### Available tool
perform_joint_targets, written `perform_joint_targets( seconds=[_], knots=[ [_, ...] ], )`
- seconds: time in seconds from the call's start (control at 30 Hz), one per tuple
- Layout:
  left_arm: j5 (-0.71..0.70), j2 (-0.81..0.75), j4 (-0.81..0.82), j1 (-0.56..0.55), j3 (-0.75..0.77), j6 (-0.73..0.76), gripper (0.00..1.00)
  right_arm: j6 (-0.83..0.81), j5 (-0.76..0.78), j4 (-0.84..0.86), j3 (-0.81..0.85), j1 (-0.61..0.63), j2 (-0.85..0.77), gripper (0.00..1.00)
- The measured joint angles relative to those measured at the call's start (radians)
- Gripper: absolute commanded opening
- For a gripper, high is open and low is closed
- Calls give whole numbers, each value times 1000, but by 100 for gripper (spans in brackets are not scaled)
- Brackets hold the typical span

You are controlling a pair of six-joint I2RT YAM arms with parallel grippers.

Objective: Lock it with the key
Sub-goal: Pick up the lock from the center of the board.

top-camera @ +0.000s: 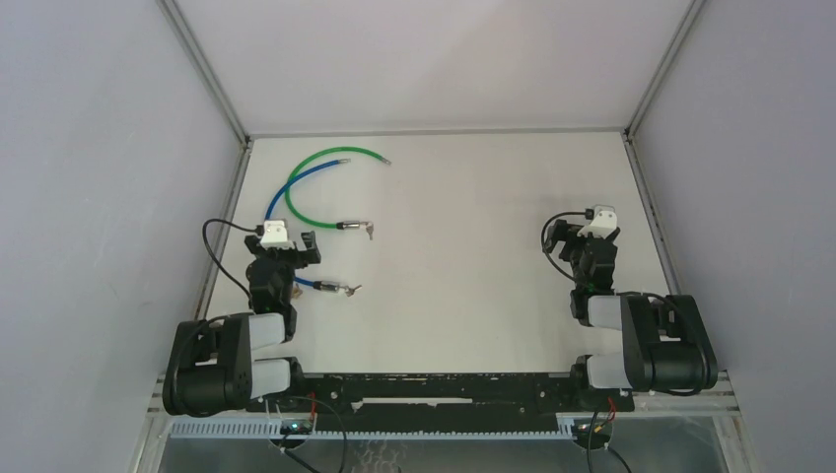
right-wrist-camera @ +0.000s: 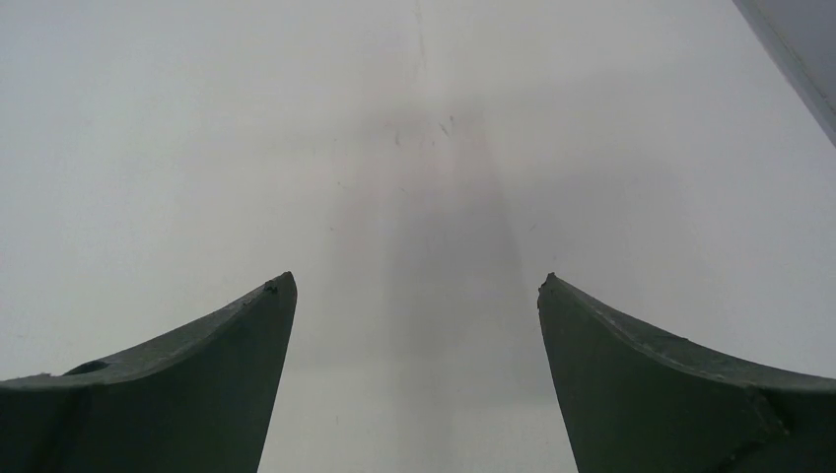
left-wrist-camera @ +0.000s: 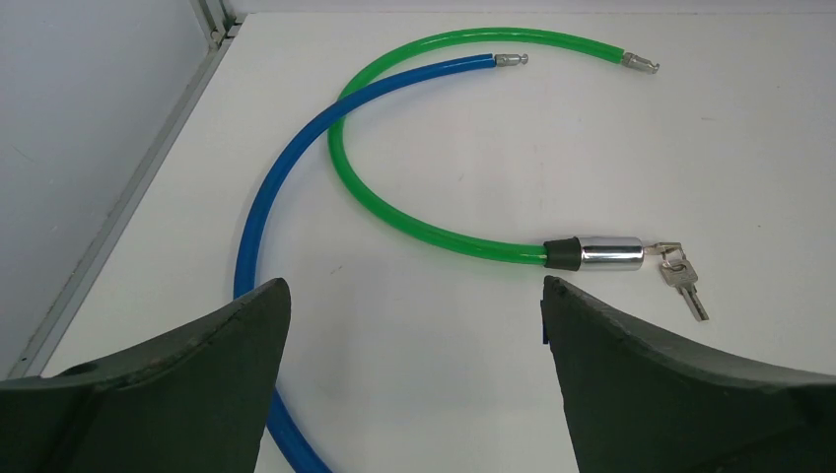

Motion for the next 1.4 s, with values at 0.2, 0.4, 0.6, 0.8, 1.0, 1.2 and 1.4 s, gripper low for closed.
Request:
perform_joint_targets(
  seconds=[0.2,0.4,0.6,0.8,1.0,1.2,1.4],
  knots=[
    [0,0,0,0,0,0,100,0,-3,0,0,-2,0,99],
    [-62,0,0,-40,0,6,100,0,0,0,0,0,0,99],
    [-141,-3,-10,-52,2,5,100,0,2,1,0,1,0,99],
    [-299,-68,-694,-31,440,5,95,34,74,-127,8,-1,-144,99],
    [-232,-131,-1237,44,853,204,95,128,-4,-434,231,-60,-383,98],
    [-164,-204,-1767,53,784,604,76,131,-260,-497,299,20,-397,98],
    [-165,-82,-2008,32,645,922,73,74,-388,-568,299,154,-322,98]
  ],
)
